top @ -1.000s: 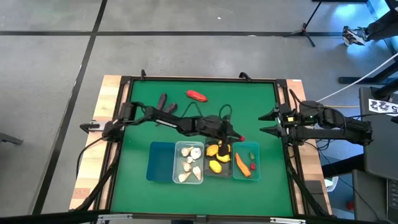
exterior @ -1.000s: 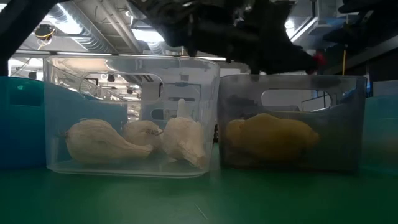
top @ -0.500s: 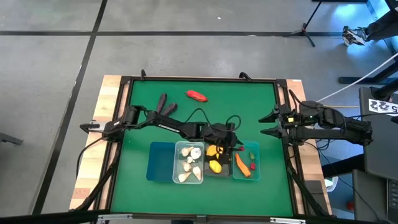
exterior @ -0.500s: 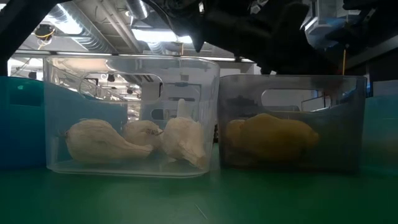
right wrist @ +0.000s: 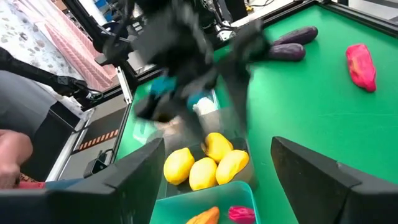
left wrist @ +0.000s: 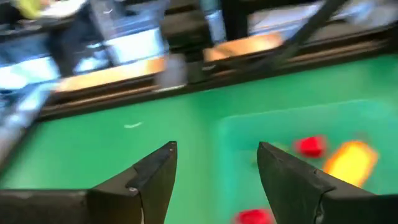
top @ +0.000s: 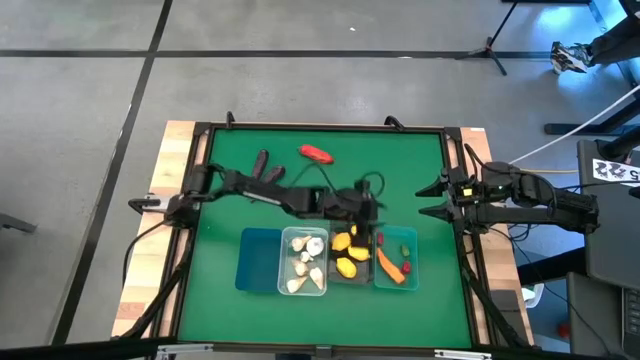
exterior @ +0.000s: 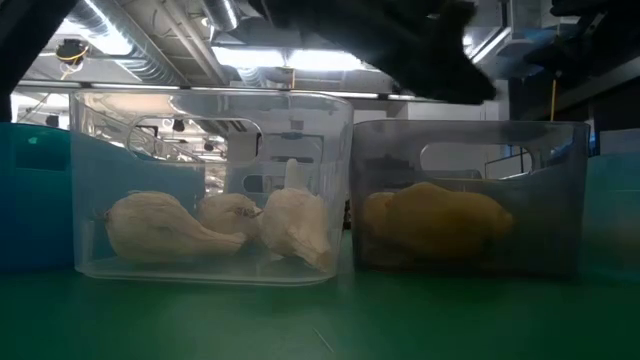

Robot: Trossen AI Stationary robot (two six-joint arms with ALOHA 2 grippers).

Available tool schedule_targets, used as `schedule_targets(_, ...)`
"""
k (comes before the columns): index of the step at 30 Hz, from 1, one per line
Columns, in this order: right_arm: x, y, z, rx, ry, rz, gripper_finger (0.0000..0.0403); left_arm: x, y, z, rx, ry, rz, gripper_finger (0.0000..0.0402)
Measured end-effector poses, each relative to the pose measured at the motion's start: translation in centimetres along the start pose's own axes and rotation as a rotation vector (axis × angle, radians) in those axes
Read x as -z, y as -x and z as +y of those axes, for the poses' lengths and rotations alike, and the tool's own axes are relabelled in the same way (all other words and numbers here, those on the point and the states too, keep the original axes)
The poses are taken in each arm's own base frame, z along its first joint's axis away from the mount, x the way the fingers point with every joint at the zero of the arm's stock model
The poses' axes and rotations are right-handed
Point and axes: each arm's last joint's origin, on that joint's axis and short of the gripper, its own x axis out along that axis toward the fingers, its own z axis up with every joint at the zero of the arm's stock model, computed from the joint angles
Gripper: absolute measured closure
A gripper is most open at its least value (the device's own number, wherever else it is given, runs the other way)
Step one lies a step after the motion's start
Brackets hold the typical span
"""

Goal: Sort produce into baskets
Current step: Put the red chili pepper into the light blue bin

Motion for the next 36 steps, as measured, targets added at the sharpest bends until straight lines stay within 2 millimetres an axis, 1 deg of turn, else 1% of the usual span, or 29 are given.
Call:
schedule_targets(3, 0.0, 0.0, 0.0, 0.002, 0.0, -0.001, 0.0111, -1.4, 2.3, 2.7, -0.081, -0.047, 0.064, 0.0183)
schedule_targets(5, 0.0, 0.0, 0.0, 0.004, 0.0, 0.0, 0.0111, -2.0, 4.1, 4.7, -0.102, -0.057, 0.123, 0.0183)
schedule_targets(7, 0.0, 0.0, 0.0, 0.005, -0.001, 0.002, 0.0111, -2.4, 6.1, 6.8, -0.126, -0.045, 0.181, 0.0183)
schedule_targets(9, 0.1, 0.0, -0.1, 0.01, -0.003, 0.011, 0.0111, -2.5, 8.3, 9.4, -0.157, -0.023, 0.249, 0.0183)
schedule_targets(11, 0.3, 0.0, -0.1, 0.016, -0.006, 0.028, 0.0111, -2.2, 10.4, 12.3, -0.182, 0.008, 0.314, 0.0183)
schedule_targets(14, 0.4, 0.0, -0.2, 0.023, -0.009, 0.042, 0.0111, -0.8, 13.5, 16.4, -0.192, 0.042, 0.402, 0.0183)
schedule_targets(17, 0.5, 0.0, -0.2, 0.026, -0.011, 0.047, 0.0111, 1.3, 15.8, 20.0, -0.214, 0.1, 0.495, 0.0183)
schedule_targets(19, 0.5, 0.0, -0.2, 0.026, -0.01, 0.046, 0.0111, 3.0, 16.7, 21.8, -0.212, 0.143, 0.544, 0.0183)
schedule_targets(23, 0.5, 0.0, -0.2, 0.033, -0.007, 0.043, 0.0111, 6.5, 17.1, 24.3, -0.191, 0.206, 0.598, 0.0182)
schedule_targets(26, 0.4, 0.0, -0.3, 0.041, -0.006, 0.04, 0.0111, 9.3, 16.6, 25.3, -0.168, 0.23, 0.658, 0.0182)
schedule_targets(29, 0.4, 0.0, -0.3, 0.05, -0.005, 0.037, 0.0111, 11.7, 15.9, 25.8, -0.145, 0.238, 0.711, 0.0182)
schedule_targets(32, 0.4, 0.0, -0.3, 0.051, -0.005, 0.036, 0.0111, 13.8, 14.8, 25.7, -0.11, 0.243, 0.766, 0.0182)
schedule_targets(36, 0.4, 0.0, -0.3, 0.051, -0.006, 0.036, 0.0111, 15.5, 13.7, 25.8, -0.08, 0.238, 0.808, 0.0182)
